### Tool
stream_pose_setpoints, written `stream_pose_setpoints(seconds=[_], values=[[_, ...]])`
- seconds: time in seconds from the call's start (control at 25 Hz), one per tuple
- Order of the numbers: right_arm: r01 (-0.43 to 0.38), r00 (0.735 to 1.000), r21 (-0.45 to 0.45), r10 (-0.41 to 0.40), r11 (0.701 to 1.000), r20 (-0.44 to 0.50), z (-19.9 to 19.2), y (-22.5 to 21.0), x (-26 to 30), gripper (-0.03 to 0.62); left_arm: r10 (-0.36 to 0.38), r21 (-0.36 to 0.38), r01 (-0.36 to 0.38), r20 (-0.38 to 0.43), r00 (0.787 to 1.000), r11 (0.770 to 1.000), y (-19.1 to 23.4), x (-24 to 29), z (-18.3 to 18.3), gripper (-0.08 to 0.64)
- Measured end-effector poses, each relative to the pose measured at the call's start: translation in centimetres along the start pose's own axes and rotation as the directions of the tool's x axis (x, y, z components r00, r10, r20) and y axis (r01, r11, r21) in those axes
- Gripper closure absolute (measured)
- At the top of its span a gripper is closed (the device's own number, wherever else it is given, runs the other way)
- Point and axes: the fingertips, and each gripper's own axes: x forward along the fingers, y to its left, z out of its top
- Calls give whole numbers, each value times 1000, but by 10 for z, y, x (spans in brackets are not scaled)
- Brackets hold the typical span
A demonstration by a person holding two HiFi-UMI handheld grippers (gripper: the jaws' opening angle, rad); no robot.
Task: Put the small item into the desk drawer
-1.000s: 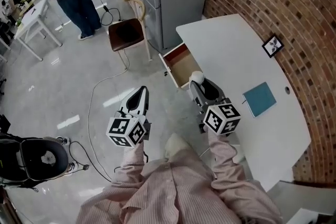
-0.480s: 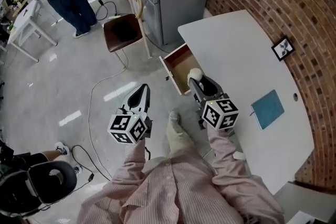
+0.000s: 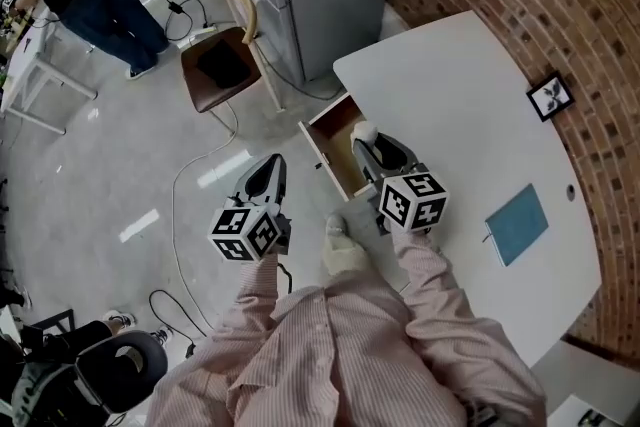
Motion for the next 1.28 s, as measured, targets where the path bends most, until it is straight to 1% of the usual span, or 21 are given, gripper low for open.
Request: stream_pose_setpoints(seconds=[0.28,0.44,0.6,0.76,0.88,1.0,1.16,1.28], values=[[8,997,6,-7,1000,-72,-10,-22,44,440,-1,-39,-1,-71,997,999,25,45,-10,560],[20,992,-18,-22,1000,-123,-20,-30,66,440,-6,-72,-2,-107,994,997,37,63,-17,560],[42,981,-45,-50,998,-188,-36,-39,87,440,-3,-100,-13,-160,987,995,49,79,-30,560],[67,965,-83,-86,994,-250,-63,-50,107,440,-1,-128,-23,-187,982,991,64,100,-46,560],[88,948,-104,-115,991,-298,-90,-64,122,440,-14,-150,-20,-221,975,988,72,117,-67,560],[100,924,-141,-145,985,-353,-115,-77,142,440,-34,-161,-9,-261,965,987,82,135,-85,560],[99,884,-194,-176,976,-434,-152,-94,165,440,-46,-169,-10,-322,946,986,95,151,-116,560],[97,855,-217,-193,971,-481,-177,-109,178,440,-40,-190,-28,-346,937,981,106,161,-136,560]])
